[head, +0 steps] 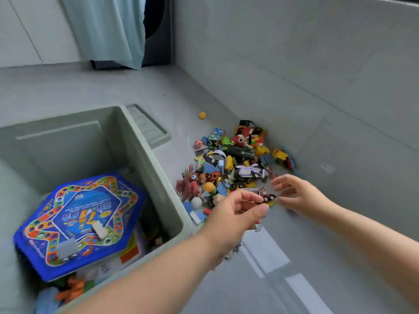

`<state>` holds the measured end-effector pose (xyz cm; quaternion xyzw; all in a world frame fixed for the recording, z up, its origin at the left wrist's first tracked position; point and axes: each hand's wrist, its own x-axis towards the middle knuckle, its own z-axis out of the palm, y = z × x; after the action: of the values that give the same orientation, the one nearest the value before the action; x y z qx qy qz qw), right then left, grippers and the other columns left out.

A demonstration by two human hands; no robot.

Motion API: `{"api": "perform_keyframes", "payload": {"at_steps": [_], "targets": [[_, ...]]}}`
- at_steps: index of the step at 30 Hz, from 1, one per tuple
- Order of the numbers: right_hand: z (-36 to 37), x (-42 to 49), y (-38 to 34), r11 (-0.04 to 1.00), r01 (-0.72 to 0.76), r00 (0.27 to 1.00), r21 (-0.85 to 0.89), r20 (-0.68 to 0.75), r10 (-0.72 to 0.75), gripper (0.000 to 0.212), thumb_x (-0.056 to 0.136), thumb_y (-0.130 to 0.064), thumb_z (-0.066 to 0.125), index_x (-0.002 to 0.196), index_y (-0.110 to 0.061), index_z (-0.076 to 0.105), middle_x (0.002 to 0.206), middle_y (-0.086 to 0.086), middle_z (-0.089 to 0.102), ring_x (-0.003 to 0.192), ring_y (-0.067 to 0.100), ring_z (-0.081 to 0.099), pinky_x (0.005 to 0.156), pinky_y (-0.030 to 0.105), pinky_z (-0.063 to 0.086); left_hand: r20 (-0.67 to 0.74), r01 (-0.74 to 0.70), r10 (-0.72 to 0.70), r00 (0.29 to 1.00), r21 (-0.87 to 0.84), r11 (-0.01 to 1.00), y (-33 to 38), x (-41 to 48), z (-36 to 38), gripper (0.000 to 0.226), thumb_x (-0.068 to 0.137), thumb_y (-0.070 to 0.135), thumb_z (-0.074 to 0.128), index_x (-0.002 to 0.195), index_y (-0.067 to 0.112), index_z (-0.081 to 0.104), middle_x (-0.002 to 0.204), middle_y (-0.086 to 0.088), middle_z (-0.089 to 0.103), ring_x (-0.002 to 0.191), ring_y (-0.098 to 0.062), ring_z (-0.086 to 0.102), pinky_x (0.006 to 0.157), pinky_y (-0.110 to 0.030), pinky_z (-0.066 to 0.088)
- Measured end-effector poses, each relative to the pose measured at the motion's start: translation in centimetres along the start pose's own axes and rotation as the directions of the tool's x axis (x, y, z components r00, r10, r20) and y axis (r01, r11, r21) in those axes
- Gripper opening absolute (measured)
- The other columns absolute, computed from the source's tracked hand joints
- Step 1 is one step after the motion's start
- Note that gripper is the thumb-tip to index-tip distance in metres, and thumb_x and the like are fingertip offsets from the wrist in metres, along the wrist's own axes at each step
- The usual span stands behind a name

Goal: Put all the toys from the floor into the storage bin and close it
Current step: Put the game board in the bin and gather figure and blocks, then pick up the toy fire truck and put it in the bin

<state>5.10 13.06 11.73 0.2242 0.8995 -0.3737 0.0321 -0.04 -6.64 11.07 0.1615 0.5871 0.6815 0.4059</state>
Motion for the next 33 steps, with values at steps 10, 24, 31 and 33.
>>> {"api": "perform_keyframes", "payload": {"at_steps": [10,24,31,33], "targets": [[7.1,3.3,18.3,0.967,-0.214,0.955,-0.138,0.178,0.236,0.060,0.081,-0.021,0.065,0.134,-0.025,0.036,0.137,0.004,0.037,0.117,0.018,0.045,0.088,0.023,0.041,-0.393,0.406,-0.462,0.795,-0.220,0.887,-14.5,9.1,2.6,0.026,0.085,0.019,0.067,0.106,0.009,0.056,0.080,-0.004,0.059,0.067,-0.013,0.051,0.060,-0.021,0.045],[8.3,16.8,20.6,0.792,0.176,0.982,-0.585,0.048,-0.183,0.050,0.086,-0.004,0.050,0.130,-0.025,0.041,0.138,0.001,0.036,0.111,0.029,0.048,0.067,0.031,0.038,-0.372,0.285,-0.522,0.768,-0.531,0.798,-16.9,14.5,3.0,0.042,0.081,0.016,0.069,0.120,0.017,0.053,0.110,-0.011,0.060,0.097,-0.024,0.058,0.075,-0.032,0.051],[8.3,9.2,19.5,0.815,0.507,0.825,-0.279,-0.118,-0.553,0.038,0.074,-0.012,0.071,0.106,-0.025,0.057,0.113,-0.003,0.053,0.091,0.019,0.058,0.071,0.020,0.044,-0.341,0.164,-0.358,0.869,-0.484,0.859,-14.9,15.7,2.8,0.071,0.061,0.020,0.077,0.123,0.038,0.047,0.114,-0.005,0.064,0.102,-0.026,0.065,0.077,-0.043,0.057],[8.5,7.8,20.7,0.843,0.515,0.843,-0.152,-0.090,-0.531,0.035,0.081,-0.039,0.064,0.112,-0.032,0.050,0.117,-0.013,0.047,0.102,0.006,0.051,0.084,0.014,0.043,-0.409,0.166,-0.343,0.846,-0.409,0.897,-14.7,15.6,2.5,0.044,0.072,0.012,0.073,0.112,0.023,0.059,0.104,-0.010,0.071,0.078,-0.018,0.071,0.067,-0.033,0.058]]}}
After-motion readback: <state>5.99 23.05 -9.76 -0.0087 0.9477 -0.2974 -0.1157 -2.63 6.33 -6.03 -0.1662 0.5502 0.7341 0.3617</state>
